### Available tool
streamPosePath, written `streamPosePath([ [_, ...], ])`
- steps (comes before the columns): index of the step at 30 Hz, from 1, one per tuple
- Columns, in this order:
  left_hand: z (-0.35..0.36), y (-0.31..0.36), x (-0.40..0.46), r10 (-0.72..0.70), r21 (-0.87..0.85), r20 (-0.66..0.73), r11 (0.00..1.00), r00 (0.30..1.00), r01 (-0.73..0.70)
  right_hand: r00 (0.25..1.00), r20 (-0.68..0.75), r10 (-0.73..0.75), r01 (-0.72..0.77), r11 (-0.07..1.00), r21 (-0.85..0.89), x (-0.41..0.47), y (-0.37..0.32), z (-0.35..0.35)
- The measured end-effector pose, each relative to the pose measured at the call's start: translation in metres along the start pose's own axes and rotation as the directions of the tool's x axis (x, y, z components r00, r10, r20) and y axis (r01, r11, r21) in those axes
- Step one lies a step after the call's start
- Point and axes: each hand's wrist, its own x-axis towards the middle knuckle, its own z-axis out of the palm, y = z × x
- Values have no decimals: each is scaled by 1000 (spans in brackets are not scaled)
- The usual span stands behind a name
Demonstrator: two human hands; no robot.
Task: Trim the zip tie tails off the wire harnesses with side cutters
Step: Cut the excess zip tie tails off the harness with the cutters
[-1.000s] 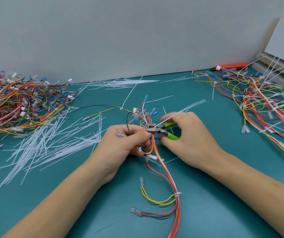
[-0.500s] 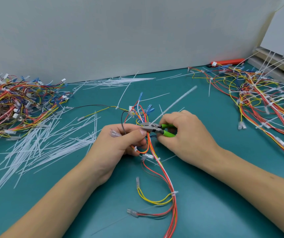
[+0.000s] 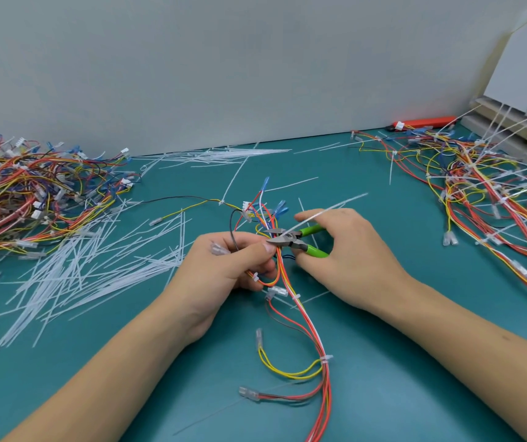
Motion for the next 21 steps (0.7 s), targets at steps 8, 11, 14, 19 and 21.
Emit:
streamPosePath([
  [8, -1, -2, 1, 17, 9, 11, 1000, 1000, -17, 999, -6, -40, 40, 999, -4, 3, 4, 1],
  [11, -1, -4, 1, 29, 17, 22, 999, 999, -29, 999, 7, -50, 50, 999, -15, 1, 4, 2],
  [14, -1, -4, 2, 35, 1, 34, 999, 999, -35, 1000, -7, -28, 27, 998, -53, 1, 4, 3],
  [19, 0, -2, 1, 24, -11, 26, 1000, 999, -24, 999, -32, 0, -2, 999, -54, -3, 2, 4],
  [21, -1, -3, 1, 17, -4, 7, 1000, 1000, -17, 999, -23, -28, 27, 1000, -10, -1, 2, 3],
])
